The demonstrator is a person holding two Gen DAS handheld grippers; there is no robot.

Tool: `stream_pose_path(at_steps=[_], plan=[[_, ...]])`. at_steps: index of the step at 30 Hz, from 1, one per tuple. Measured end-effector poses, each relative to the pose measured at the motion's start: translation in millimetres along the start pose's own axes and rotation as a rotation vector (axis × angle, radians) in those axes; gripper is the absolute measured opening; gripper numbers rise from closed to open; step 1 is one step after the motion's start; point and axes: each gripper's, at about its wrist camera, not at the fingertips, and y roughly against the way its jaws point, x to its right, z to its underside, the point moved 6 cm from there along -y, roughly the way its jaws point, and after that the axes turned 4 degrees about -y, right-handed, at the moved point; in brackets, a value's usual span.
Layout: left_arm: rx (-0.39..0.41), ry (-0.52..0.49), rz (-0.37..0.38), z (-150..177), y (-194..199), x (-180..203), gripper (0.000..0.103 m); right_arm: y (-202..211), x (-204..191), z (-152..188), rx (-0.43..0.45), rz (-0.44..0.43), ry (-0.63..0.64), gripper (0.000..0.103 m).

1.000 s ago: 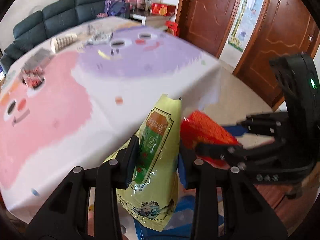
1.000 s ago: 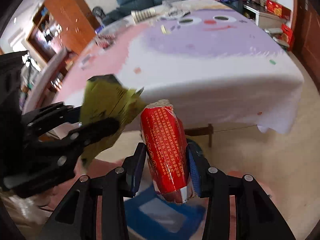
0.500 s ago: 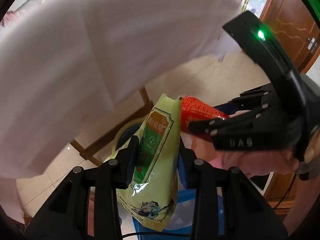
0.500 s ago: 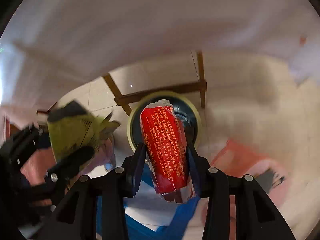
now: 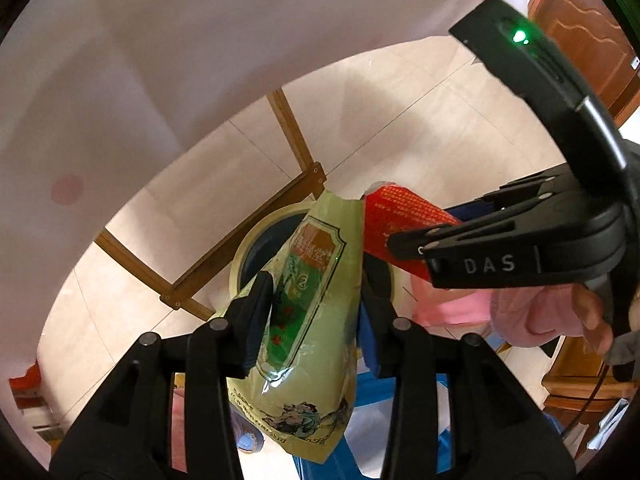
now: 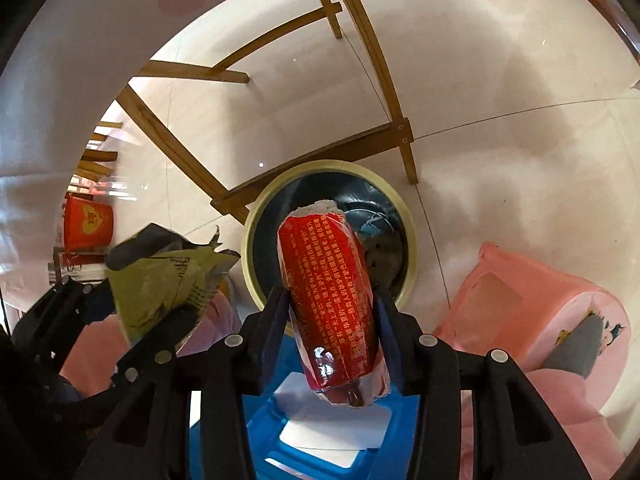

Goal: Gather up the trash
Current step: 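Carry bag and can down over the bin and open both tools, then raise both open tools back over the table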

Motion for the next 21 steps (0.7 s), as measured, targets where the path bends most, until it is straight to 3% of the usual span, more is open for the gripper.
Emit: stream_pose_path(at_steps=[5,7,8,9,21], plan=[[0.008,0.012,-0.017,-8,-4,-9,0.044,-9,-1,-8,0.013,-0.033,-0.032,0.051],[0.009,0.018,-0.019,-12,-5,-16,0.050,-9,-2,-8,0.011,-0.050,-0.048,0.069],[0.008,0.022,-0.021,-14,-5,-18,0.060,-9,-1,-8,0.014,-0.057,-0.063,0.073],[0.010,0.025,-0.022,-15,-5,-19,0.063,-8,-1,-9,0.021,-0.067,-0.071,0.075],[0.032,0.030,-0.046,-17,7,-17,0.063,0,-4,-10,0.052,-0.056,-0.063,0.075]])
